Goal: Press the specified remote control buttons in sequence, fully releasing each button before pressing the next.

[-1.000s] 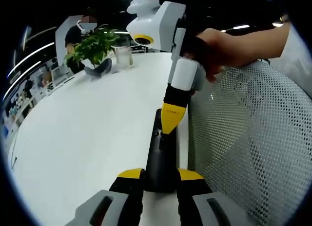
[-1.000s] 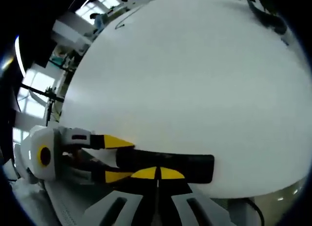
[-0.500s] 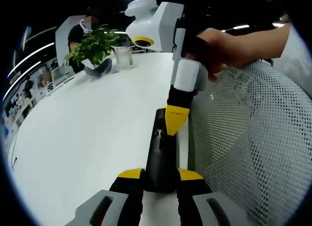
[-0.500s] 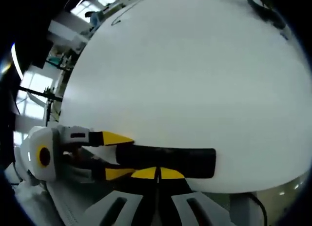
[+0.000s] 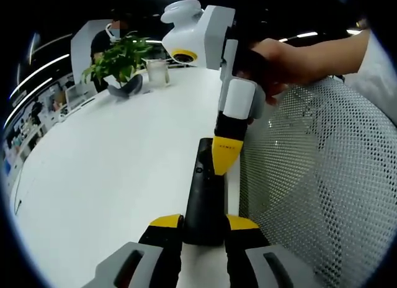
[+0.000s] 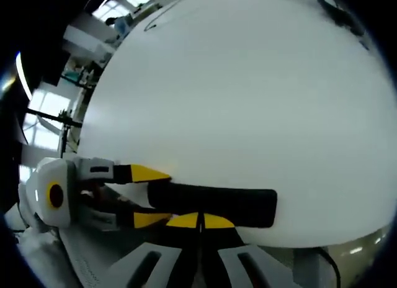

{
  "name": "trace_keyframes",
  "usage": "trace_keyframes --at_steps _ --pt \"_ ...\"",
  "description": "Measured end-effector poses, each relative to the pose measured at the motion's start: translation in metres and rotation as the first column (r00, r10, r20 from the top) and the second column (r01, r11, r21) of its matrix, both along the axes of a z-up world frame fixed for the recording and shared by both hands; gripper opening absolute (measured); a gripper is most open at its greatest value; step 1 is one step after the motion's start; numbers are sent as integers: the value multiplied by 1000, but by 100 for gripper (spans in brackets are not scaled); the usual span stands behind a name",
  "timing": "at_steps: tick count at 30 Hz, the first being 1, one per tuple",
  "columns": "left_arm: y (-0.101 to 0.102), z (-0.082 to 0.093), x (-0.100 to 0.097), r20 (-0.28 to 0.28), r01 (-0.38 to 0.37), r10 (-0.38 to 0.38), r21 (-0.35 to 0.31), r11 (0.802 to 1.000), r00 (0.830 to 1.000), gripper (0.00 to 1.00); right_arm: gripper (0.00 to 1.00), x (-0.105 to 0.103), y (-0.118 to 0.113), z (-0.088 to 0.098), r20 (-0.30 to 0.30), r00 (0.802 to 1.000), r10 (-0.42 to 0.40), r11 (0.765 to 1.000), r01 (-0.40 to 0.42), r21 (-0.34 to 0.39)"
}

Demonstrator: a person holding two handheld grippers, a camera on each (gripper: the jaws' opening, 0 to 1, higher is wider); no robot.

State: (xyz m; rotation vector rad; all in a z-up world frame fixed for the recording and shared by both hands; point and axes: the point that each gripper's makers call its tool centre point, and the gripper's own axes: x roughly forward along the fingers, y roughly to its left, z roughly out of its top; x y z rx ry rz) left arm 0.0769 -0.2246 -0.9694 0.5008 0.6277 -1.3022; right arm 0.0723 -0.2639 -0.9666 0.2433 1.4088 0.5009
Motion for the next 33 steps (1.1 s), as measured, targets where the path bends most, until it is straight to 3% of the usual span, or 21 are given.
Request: trace_keyframes --at_steps 5,33 --pt "0 0 0 2 1 -1 0 1000 1000 26 0 0 0 -1 26 999 34 999 -33 -29" --pt "1 1 -1 1 -1 1 4 1000 1000 26 0 0 0 0 46 999 -13 1000 13 -4"
